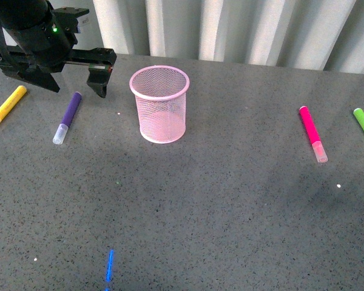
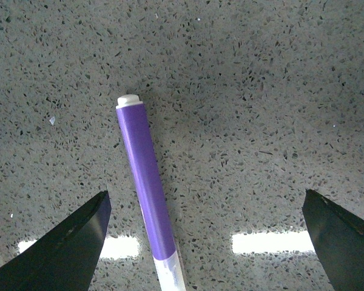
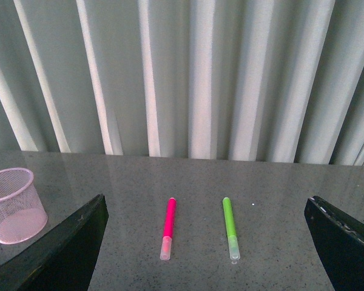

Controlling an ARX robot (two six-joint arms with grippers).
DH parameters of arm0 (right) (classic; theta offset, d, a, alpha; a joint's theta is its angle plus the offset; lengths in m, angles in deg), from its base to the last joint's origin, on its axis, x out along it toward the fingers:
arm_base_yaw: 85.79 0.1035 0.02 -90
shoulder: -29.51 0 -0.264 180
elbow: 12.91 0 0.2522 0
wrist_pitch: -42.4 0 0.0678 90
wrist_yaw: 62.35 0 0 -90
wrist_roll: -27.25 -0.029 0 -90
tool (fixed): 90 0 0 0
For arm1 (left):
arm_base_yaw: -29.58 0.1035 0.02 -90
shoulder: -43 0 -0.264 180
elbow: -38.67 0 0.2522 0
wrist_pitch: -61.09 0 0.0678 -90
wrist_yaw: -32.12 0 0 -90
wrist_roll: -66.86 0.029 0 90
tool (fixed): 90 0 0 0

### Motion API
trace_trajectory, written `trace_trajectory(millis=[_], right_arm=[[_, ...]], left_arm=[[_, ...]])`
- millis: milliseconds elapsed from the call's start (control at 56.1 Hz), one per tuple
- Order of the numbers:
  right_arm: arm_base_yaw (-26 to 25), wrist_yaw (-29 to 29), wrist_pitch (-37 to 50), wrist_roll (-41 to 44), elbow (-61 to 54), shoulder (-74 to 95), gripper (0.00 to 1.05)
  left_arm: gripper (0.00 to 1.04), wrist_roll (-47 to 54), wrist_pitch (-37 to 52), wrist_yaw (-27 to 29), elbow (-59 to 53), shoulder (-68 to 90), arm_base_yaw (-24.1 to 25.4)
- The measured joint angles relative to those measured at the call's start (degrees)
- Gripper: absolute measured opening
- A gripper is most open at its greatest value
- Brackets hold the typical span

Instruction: Insert purple and pink pens into pink cup

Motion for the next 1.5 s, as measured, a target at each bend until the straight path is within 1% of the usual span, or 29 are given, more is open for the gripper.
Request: trace_trajectory(millis=[392, 1087, 1122, 1140, 1176, 1354, 1372, 1407, 1497], right_arm=[[0.0, 0.0, 0.0, 0.0, 0.0, 0.0, 0.98], [0.0, 0.0, 0.0, 0.0, 0.0, 0.0, 0.98], [0.0, 0.0, 0.0, 0.0, 0.0, 0.0, 0.98], [0.0, 0.0, 0.0, 0.0, 0.0, 0.0, 0.98], [0.0, 0.0, 0.0, 0.0, 0.0, 0.0, 0.98], [0.0, 0.0, 0.0, 0.0, 0.0, 0.0, 0.98], [0.0, 0.0, 0.0, 0.0, 0.0, 0.0, 0.98], [0.0, 0.0, 0.0, 0.0, 0.0, 0.0, 0.98], [0.0, 0.0, 0.0, 0.0, 0.0, 0.0, 0.98]], left_arm=[[0.98, 1.1, -2.3, 0.9, 7.0, 6.4, -0.2], [0.98, 1.6, -3.1, 1.0, 8.9, 9.7, 1.0], [0.96, 1.9, -3.3, 0.9, 9.2, 9.9, 1.0], [0.92, 2.0, -3.5, 0.9, 9.6, 10.1, 1.0], [0.88, 2.2, -3.8, 0.8, 9.9, 10.3, 1.0], [0.53, 4.6, -5.2, 3.1, 12.2, 11.5, 1.0], [0.48, 4.8, -5.5, 3.3, 12.3, 11.6, 1.1], [0.44, 5.1, -5.6, 3.7, 12.3, 11.6, 1.2], [0.30, 5.9, -5.6, 4.0, 12.2, 11.6, 1.8]])
